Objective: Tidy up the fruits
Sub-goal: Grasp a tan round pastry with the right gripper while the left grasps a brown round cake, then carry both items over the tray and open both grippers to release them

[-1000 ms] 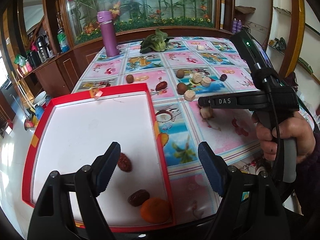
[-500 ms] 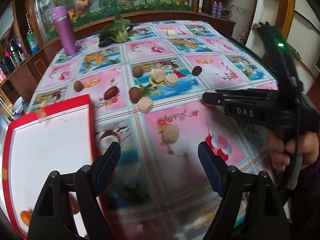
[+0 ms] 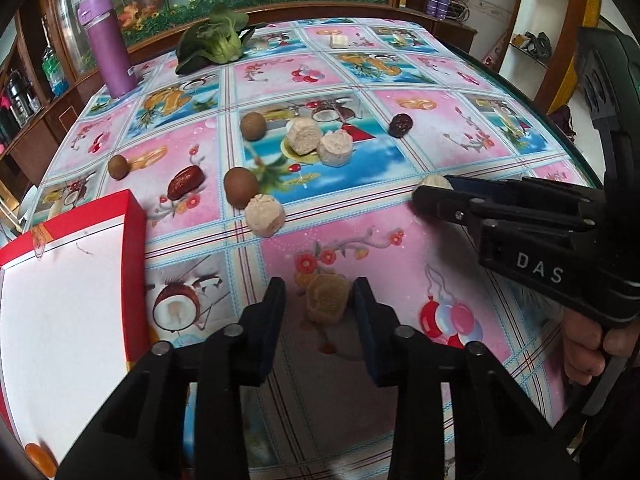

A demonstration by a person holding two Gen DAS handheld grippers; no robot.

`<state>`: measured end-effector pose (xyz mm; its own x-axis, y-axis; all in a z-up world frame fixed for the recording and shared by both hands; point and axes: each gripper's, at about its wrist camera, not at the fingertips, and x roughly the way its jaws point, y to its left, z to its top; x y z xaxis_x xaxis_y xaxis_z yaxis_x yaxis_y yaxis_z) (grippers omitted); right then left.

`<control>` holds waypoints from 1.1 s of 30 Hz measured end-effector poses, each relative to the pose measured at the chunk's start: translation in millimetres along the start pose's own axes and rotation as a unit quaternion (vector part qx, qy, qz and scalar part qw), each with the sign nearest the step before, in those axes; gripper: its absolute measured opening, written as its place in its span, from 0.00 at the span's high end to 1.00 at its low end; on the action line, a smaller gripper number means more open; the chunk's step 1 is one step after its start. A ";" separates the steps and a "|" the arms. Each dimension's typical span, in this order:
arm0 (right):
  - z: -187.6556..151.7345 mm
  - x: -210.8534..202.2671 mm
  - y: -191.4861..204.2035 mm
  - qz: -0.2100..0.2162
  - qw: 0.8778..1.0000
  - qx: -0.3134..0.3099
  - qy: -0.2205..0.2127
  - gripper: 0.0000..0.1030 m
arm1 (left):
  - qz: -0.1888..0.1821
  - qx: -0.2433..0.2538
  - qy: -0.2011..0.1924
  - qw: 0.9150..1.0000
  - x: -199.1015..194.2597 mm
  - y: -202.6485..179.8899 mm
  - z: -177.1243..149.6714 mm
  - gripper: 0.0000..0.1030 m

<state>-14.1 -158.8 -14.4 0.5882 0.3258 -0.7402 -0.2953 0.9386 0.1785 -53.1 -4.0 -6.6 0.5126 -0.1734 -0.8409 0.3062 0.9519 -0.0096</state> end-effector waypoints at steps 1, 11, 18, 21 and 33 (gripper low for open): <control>-0.1 0.1 0.3 0.000 1.000 -0.001 0.000 0.75 | -0.001 0.001 -0.001 1.000 -0.1 -1.2 -0.1 0.74; -2.9 0.9 11.9 0.010 1.000 -0.017 -0.006 0.76 | -0.006 -0.020 -0.027 0.999 -21.1 4.1 -6.9 0.77; -3.7 -11.9 54.2 0.034 0.998 -0.046 -0.034 0.76 | 0.026 -0.078 -0.083 0.993 -76.9 53.0 -20.1 0.77; -1.4 -17.3 89.3 0.051 0.995 -0.076 -0.050 0.76 | 0.045 -0.109 -0.091 0.989 -90.9 81.5 -31.0 0.77; 7.0 18.5 208.4 0.135 0.982 -0.133 0.003 0.76 | 0.142 -0.189 -0.067 0.969 -92.0 175.7 -72.0 0.76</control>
<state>-59.4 43.6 13.6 0.4576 0.5573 -0.6928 -0.6261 0.7552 0.1940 -104.2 197.4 30.1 0.6406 0.1020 -0.7611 -0.1657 0.9861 -0.0073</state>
